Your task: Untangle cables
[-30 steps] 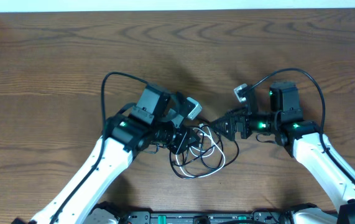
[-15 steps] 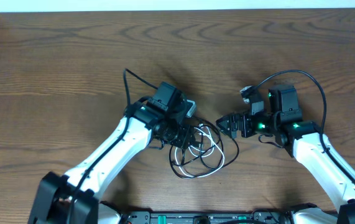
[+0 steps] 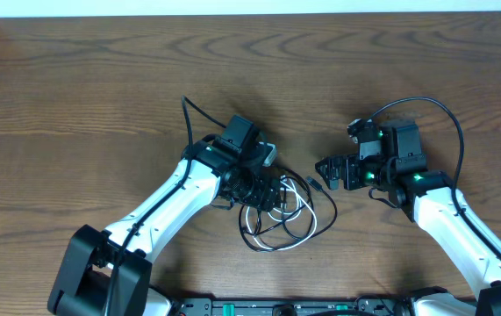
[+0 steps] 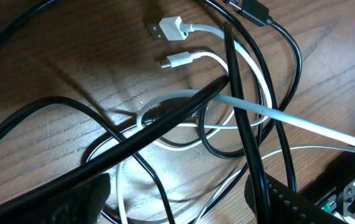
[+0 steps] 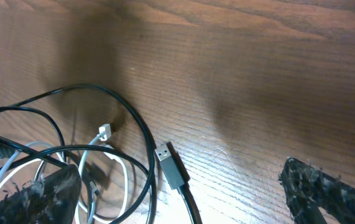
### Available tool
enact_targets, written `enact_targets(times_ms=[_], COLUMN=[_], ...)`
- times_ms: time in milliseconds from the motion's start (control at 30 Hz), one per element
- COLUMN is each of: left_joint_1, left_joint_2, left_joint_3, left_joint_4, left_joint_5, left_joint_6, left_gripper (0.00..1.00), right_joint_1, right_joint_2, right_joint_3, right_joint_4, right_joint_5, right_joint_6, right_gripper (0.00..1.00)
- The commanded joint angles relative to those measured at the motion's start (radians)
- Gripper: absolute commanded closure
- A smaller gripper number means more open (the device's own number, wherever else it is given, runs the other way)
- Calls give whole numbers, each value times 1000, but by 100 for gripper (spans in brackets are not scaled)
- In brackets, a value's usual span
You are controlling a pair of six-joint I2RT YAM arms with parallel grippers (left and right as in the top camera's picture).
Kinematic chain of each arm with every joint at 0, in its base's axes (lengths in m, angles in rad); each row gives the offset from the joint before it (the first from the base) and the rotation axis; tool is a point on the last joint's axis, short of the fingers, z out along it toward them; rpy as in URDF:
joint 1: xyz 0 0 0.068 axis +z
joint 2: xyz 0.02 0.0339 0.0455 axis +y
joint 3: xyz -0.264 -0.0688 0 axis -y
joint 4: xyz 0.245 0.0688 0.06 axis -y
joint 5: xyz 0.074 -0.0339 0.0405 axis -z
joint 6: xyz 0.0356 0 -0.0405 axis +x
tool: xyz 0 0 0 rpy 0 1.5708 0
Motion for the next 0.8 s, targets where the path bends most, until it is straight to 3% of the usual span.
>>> enact_targets(times_ms=[0, 33, 67, 100, 767], left_joint_1=[3, 3, 3, 3, 3], left_joint_2=[4, 4, 4, 4, 4], left_joint_3=[25, 25, 25, 25, 25], left_joint_4=[0, 0, 0, 0, 4], left_joint_5=[-10, -10, -10, -10, -10], left_joint_6=[2, 2, 2, 2, 2], left_gripper=[23, 20, 6, 4, 0], right_joint_1=[4, 4, 4, 4, 3], right_joint_2=[5, 5, 5, 5, 5], right_joint_3=[4, 4, 4, 4, 4], right_joint_4=[-1, -1, -1, -1, -1], right_joint_5=[13, 13, 13, 13, 13], right_joint_6=[3, 3, 3, 3, 3], right_gripper=[1, 1, 1, 1, 1])
